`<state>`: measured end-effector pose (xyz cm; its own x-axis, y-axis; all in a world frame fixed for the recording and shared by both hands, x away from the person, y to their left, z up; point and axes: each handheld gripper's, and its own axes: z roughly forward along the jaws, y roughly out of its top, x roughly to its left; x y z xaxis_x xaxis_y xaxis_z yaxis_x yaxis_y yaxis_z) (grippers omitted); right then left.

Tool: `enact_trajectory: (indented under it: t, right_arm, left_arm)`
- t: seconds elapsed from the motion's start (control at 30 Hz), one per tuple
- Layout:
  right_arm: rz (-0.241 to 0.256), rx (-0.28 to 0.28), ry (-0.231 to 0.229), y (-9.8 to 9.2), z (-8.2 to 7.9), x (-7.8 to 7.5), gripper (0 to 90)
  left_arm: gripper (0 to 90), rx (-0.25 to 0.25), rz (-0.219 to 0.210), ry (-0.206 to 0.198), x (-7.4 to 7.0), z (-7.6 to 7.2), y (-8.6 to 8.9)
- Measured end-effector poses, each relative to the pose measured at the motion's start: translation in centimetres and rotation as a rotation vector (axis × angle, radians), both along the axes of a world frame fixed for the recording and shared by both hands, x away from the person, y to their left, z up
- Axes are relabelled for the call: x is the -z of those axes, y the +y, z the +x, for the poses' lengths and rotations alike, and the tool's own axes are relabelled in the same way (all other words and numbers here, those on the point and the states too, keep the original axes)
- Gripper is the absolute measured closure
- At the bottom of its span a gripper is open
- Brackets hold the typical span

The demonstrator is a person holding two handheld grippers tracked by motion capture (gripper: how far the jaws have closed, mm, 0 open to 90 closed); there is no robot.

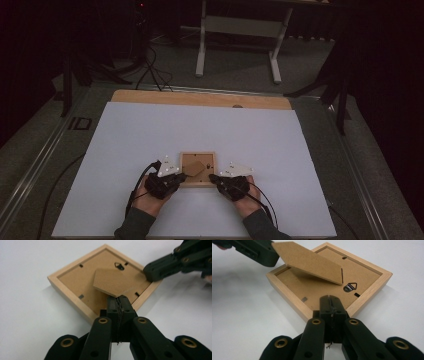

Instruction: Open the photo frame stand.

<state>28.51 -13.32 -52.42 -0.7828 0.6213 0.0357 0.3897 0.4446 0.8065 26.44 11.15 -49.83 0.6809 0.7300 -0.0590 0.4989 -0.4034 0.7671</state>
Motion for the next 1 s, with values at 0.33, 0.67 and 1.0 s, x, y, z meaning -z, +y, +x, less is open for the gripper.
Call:
enact_trajectory:
  t: [0.33, 0.67, 1.0]
  right_arm:
    - [0.0, 0.001, 0.0, 0.0, 0.0, 0.0, 89.6]
    - [-0.001, 0.001, 0.001, 0.0, 0.0, 0.0, 89.6]
    - [-0.002, 0.001, 0.0, 0.0, 0.0, 0.0, 89.5]
  left_arm:
    - [61.1, 0.006, -0.052, 0.098, -0.3, 1.2, -0.9]
    - [46.5, -0.013, -0.116, 0.184, -0.4, 2.6, -1.9]
    - [46.6, -0.047, -0.173, 0.228, 0.0, 3.7, -1.4]
